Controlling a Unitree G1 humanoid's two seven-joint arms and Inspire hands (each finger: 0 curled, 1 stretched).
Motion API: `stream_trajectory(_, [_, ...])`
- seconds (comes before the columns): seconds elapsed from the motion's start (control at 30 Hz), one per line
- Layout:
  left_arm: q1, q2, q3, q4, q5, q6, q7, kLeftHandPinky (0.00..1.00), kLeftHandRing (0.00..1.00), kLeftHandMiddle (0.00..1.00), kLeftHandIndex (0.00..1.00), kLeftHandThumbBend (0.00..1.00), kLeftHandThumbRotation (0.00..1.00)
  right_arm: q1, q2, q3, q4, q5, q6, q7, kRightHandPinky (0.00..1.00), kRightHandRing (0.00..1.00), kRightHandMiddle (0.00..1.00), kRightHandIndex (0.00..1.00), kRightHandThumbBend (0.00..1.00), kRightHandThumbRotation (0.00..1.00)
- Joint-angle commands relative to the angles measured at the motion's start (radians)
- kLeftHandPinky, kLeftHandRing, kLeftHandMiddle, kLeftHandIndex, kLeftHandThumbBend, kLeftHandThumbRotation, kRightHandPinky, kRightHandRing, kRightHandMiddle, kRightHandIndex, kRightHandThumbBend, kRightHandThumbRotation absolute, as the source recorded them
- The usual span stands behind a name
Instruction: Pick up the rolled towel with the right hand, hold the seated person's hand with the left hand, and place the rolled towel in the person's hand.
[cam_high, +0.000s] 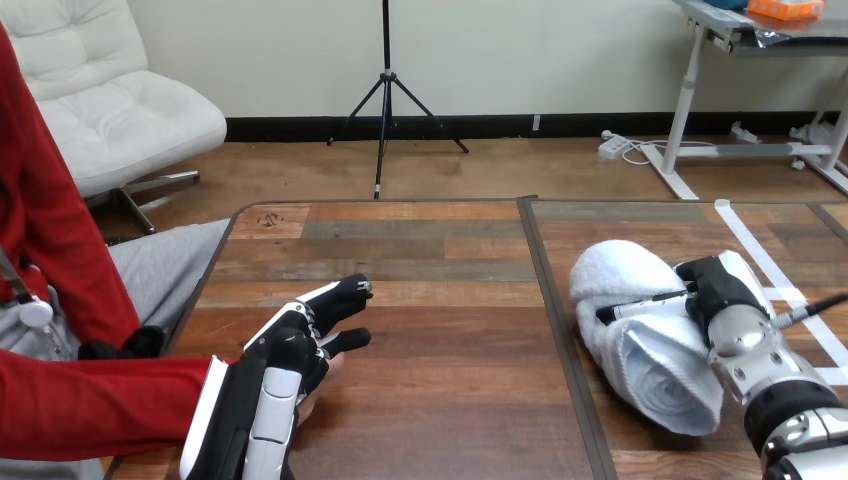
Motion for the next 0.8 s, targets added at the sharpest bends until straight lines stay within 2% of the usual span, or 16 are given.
stream_trajectory(0.0, [-0.050, -0.040, 0.005, -0.031, 0.000, -0.023, -0.003, 0.77, 0.86, 0.84, 0.71, 0.68, 1.00, -0.017, 0.030, -0.032, -0.033, 0.027, -0.066, -0.040, 0.29, 0.35, 0.41, 0.44, 0.81, 0.00])
stream_trajectory(0.33, [-0.047, -0.041, 0.006, -0.033, -0.005, -0.018, -0.001, 0.77, 0.86, 0.84, 0.71, 0.69, 1.00, 0.008, 0.040, -0.082, -0.075, 0.080, -0.223, -0.068, 0.31, 0.36, 0.41, 0.46, 0.77, 0.00])
stream_trajectory(0.53, [-0.051, -0.038, 0.010, -0.027, -0.004, -0.021, -0.002, 0.77, 0.86, 0.83, 0.70, 0.68, 1.00, 0.030, 0.049, -0.106, -0.095, 0.104, -0.340, -0.081, 0.28, 0.33, 0.40, 0.47, 0.76, 0.00])
stream_trajectory(0.77, [-0.052, -0.033, 0.016, -0.030, -0.003, -0.011, -0.001, 0.77, 0.86, 0.83, 0.71, 0.69, 1.00, 0.059, 0.066, -0.142, -0.124, 0.147, -0.485, -0.068, 0.27, 0.32, 0.39, 0.46, 0.75, 0.00])
